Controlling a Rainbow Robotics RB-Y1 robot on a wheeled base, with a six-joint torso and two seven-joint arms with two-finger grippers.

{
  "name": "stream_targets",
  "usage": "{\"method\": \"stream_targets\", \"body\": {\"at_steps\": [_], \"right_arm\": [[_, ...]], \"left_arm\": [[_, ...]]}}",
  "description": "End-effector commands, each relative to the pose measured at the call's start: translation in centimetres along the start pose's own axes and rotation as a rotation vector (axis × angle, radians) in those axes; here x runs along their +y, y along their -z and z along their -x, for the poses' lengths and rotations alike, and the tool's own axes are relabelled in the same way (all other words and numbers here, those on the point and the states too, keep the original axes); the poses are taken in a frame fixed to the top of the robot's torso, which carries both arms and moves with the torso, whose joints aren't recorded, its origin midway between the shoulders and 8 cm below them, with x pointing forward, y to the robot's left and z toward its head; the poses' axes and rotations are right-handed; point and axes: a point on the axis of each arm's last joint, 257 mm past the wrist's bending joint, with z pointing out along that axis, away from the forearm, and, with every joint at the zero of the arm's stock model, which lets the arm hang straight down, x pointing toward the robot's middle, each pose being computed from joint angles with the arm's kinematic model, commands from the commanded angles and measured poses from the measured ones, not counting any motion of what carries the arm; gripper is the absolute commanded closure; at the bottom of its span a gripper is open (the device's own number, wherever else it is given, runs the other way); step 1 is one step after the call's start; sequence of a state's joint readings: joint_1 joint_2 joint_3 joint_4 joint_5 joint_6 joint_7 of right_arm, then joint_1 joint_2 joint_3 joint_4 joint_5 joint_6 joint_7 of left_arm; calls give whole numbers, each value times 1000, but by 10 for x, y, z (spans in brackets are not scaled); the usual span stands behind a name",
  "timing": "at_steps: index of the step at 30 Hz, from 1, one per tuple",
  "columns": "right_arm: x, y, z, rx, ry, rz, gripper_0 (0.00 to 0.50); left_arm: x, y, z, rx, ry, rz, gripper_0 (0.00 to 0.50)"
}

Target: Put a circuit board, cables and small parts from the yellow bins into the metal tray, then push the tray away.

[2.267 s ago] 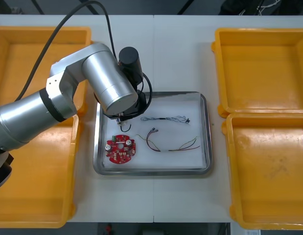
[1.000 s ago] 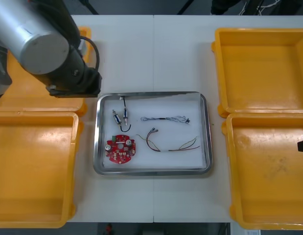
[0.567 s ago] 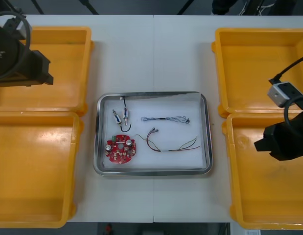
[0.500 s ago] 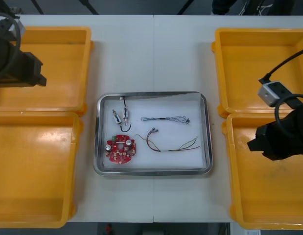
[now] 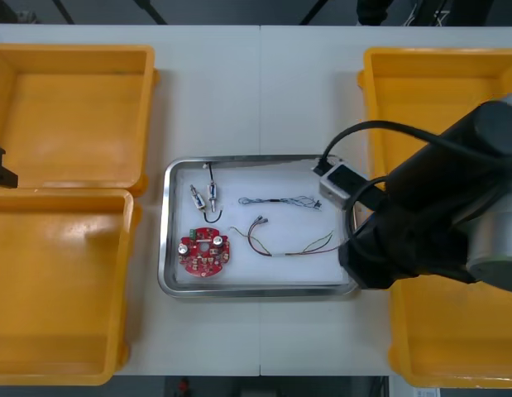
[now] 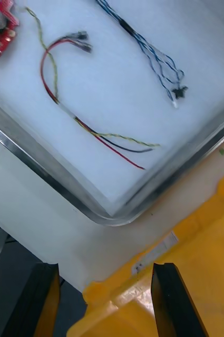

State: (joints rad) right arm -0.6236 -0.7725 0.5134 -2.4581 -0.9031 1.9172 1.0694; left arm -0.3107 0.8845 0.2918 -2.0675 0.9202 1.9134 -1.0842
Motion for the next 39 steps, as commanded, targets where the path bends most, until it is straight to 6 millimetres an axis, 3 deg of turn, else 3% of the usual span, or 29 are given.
{"method": "stream_targets", "body": {"at_steps": [1, 8, 12, 20, 39], "right_arm": [[41, -6, 37, -58, 273, -5, 0], [56, -31, 52, -32, 480, -74, 0], [79, -58, 63, -9, 606, -65, 0], [110, -86, 79, -9, 724, -42, 0], [134, -135, 59, 77, 834, -39, 0]], "left_arm": [[33, 8, -15, 15, -139, 60, 0], [45, 1, -35, 60, -167, 67, 0], [46, 3, -41, 58, -181, 71, 0], [41, 8, -48, 51, -210, 63, 0], [39, 7, -47, 34, -176, 42, 0]]}}
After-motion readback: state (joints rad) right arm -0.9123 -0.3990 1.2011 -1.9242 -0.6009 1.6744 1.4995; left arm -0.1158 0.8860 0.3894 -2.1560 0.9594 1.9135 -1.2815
